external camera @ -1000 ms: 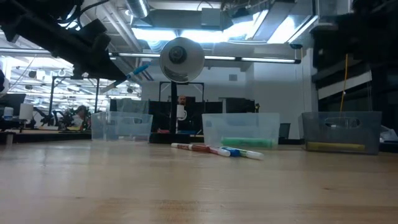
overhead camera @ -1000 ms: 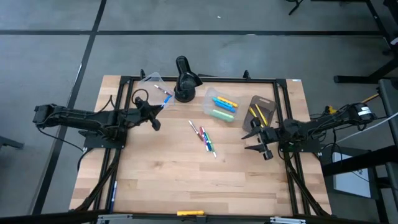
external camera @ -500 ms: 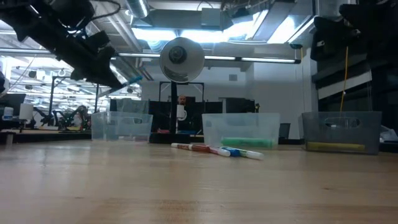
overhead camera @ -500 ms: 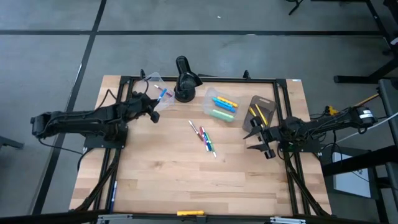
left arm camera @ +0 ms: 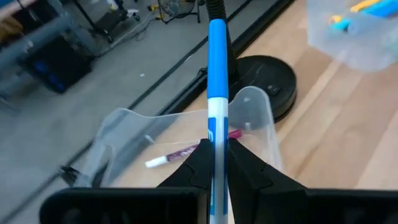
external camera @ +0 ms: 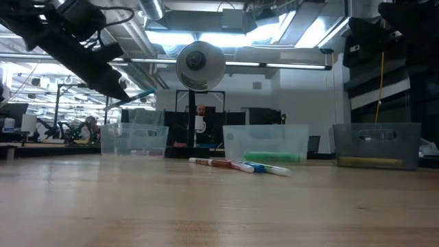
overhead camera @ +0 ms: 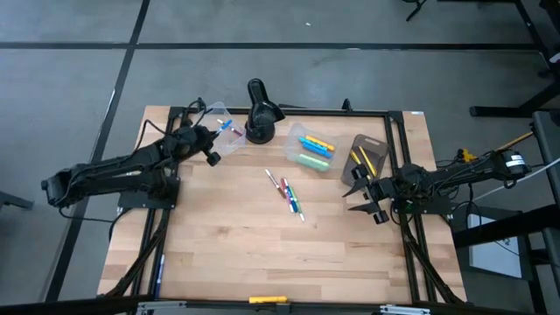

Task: Pick & Place Markers
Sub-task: Put the light blue marker in the left transparent bin, then put the bottom blue marker in the left transparent bin

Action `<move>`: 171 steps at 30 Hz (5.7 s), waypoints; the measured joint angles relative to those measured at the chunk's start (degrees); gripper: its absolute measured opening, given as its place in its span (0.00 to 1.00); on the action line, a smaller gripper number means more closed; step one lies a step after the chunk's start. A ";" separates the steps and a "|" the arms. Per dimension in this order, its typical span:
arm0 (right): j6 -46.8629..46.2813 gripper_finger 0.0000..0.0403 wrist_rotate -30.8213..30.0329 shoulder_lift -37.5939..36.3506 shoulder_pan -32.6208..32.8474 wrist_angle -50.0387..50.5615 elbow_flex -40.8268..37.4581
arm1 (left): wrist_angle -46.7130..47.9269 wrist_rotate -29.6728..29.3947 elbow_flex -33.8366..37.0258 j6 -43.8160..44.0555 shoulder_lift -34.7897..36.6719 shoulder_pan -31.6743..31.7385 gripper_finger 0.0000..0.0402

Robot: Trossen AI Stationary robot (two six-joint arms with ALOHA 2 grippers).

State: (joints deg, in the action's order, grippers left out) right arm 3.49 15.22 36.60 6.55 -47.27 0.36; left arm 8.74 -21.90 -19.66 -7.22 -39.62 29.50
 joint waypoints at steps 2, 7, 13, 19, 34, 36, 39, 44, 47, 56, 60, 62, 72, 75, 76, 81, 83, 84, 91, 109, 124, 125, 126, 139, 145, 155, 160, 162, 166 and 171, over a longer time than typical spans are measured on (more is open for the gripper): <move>-0.01 0.48 0.00 0.00 0.00 0.03 0.00 | 0.03 0.18 0.00 -4.07 -0.02 1.05 0.05; -0.32 0.48 0.02 0.00 0.00 0.86 0.02 | -2.09 0.11 -0.02 -11.53 -0.59 2.97 0.05; -1.14 0.48 0.00 0.00 0.02 1.27 0.02 | -0.33 -4.34 -2.59 -12.03 -5.74 3.80 0.05; -1.55 0.48 0.00 0.02 0.02 1.37 0.02 | 1.24 -9.70 -7.44 -12.07 -13.65 4.04 0.05; -1.97 0.48 0.00 0.04 0.02 3.54 0.02 | 8.60 -14.60 -18.16 -34.22 -22.64 4.01 0.00; -1.95 0.48 0.00 0.04 0.02 3.73 0.02 | 8.61 -15.03 -18.16 -37.52 -23.18 4.10 0.00; -1.96 0.48 0.83 0.04 0.02 4.07 0.02 | 8.64 -16.17 -18.16 -38.79 -23.31 4.10 0.00; -2.19 0.48 1.49 0.02 0.02 4.07 0.02 | 8.41 -16.16 -18.16 -36.87 -22.93 4.02 0.00; -2.20 0.48 1.44 0.02 0.03 3.93 0.02 | 8.40 -16.12 -18.16 -35.71 -22.95 3.42 0.00; -4.26 0.48 -1.11 0.02 0.07 0.64 0.02 | 8.02 -12.21 -18.16 -26.99 -22.84 -1.19 0.02; -5.14 0.48 -1.09 0.01 0.07 1.54 0.04 | 7.64 -11.50 -18.16 -22.30 -22.84 -3.26 0.01; -5.47 0.48 -1.09 -0.03 0.07 4.22 0.04 | 7.65 -11.50 -18.16 -20.08 -22.84 -4.35 0.01; -4.54 0.48 -3.19 -4.61 -0.17 14.35 0.04 | 7.70 -13.32 -18.16 -16.33 -22.84 -10.47 0.01; -4.48 0.48 -8.02 -8.62 -0.46 19.73 0.04 | 7.72 -14.66 -18.16 -13.92 -22.84 -11.95 0.01; -4.32 0.48 -9.55 -9.98 -0.46 21.27 0.04 | 7.72 -14.74 -18.16 -13.21 -22.84 -12.41 0.01; -3.46 0.48 -13.00 -16.57 -0.44 27.91 0.04 | 7.73 -14.61 -18.16 -10.55 -22.84 -14.87 0.02; -3.48 0.48 -15.26 -18.91 -0.44 30.78 0.04 | 8.67 -14.54 -18.56 -8.06 -22.84 -15.89 0.03; -3.55 0.48 -16.54 -20.08 -0.44 32.18 0.04 | 10.01 -14.25 -19.34 -6.53 -22.84 -16.39 0.03; -4.15 0.48 -21.79 -26.59 -0.44 40.15 0.04 | 21.50 -7.38 -27.59 2.63 -22.80 -18.75 0.04; -2.60 0.48 -23.21 -30.75 -0.44 46.75 0.70 | 35.56 17.75 -30.01 13.56 -22.82 -28.89 0.04; -6.10 0.48 -23.19 -30.73 -0.42 46.77 0.79 | 38.53 18.64 -30.01 25.34 -23.33 -40.65 0.28; -6.08 0.48 -23.19 -30.73 -0.42 46.77 0.79 | 38.02 18.43 -30.01 25.23 -23.59 -41.09 0.30; -6.09 0.48 -23.19 -30.73 -0.42 46.75 0.79 | 36.86 18.41 -30.01 24.28 -24.03 -41.43 0.32; -6.08 0.48 -23.02 -30.73 -0.42 46.77 0.81 | 25.79 12.34 -30.01 3.67 -34.00 -43.37 0.35; -6.08 0.48 -23.06 -30.73 -0.42 46.77 0.81 | 21.60 10.68 -30.01 -3.58 -39.59 -43.28 0.33; -6.08 0.48 -23.15 -30.73 -0.42 46.77 0.81 | 20.43 9.14 -30.01 -1.34 -43.12 -43.28 0.32; -6.08 0.48 -23.15 -30.73 -0.42 46.77 0.81 | 23.99 17.58 -30.01 15.52 -42.73 -44.72 0.32; -6.07 0.48 -23.15 -30.73 -0.42 46.77 0.81 | 26.29 21.43 -30.01 22.84 -42.73 -45.70 0.32; -6.07 0.48 -23.15 -30.73 -0.42 46.77 0.81 | 28.05 28.80 -30.00 36.50 -42.75 -48.14 0.32; -6.05 0.48 -23.16 -30.73 -0.42 46.77 0.81 | 27.94 36.77 -30.01 52.68 -42.73 -51.68 0.32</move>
State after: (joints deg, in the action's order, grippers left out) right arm -2.57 -7.94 5.87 6.13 -0.49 1.17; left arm 36.69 14.87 -49.67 45.45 -82.35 -22.17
